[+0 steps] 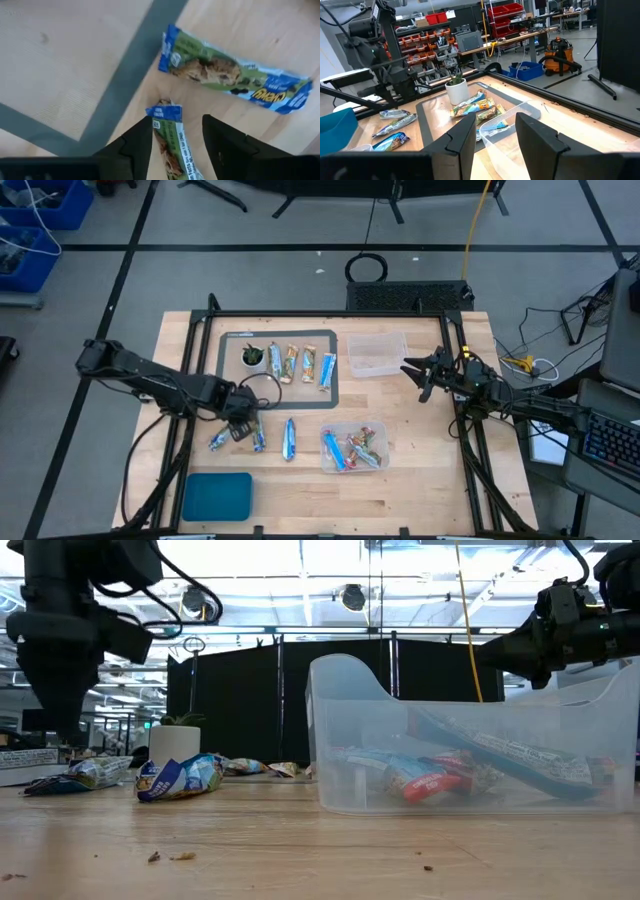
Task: Pick and place Granola Bars by type
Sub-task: Put the left blue granola bar into the blue bin
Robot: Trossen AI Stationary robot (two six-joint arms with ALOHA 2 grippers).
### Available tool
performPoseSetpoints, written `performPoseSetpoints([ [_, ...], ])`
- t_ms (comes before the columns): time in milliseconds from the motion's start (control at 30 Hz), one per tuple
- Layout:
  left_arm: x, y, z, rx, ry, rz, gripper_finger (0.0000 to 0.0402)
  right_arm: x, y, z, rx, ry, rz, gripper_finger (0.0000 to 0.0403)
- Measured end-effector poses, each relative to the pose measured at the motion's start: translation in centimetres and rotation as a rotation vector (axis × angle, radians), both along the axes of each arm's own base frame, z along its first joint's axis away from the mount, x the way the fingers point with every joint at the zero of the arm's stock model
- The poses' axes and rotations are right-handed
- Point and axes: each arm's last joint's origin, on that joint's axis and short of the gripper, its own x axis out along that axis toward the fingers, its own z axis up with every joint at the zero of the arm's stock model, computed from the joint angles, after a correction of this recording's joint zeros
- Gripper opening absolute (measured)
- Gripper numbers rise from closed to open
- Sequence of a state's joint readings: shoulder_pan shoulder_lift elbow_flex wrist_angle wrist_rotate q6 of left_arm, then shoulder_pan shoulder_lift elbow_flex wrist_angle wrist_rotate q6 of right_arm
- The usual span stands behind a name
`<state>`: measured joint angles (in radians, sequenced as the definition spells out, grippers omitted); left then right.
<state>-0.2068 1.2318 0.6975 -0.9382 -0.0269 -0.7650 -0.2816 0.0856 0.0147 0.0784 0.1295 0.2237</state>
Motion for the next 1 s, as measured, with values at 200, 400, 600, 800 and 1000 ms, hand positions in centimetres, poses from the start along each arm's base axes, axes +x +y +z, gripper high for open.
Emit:
performPoseSetpoints([
  [200, 0.5, -0.5, -1.3, -0.020, 0.082, -0.017, 0.0155, 0.0, 0.0, 0.0, 0.000, 0.000, 0.000, 0.0130],
  [400, 0.8, -0.5, -2.1, 0.026, 0.120, -0.012, 0.0156, 0.0, 0.0, 0.0, 0.000, 0.000, 0.000, 0.0130],
  [600, 1.2, -0.6, -3.5, 0.058, 0.190, -0.016, 0.0159, 0.0, 0.0, 0.0, 0.000, 0.000, 0.000, 0.0130],
  [800, 1.3, -0.6, -3.9, 0.064, 0.217, -0.048, 0.0159, 0.0, 0.0, 0.0, 0.000, 0.000, 0.000, 0.0130],
  [1000, 1.3, -0.6, -3.9, 0.065, 0.215, -0.046, 0.0159, 0.0, 0.0, 0.0, 0.000, 0.000, 0.000, 0.0130],
])
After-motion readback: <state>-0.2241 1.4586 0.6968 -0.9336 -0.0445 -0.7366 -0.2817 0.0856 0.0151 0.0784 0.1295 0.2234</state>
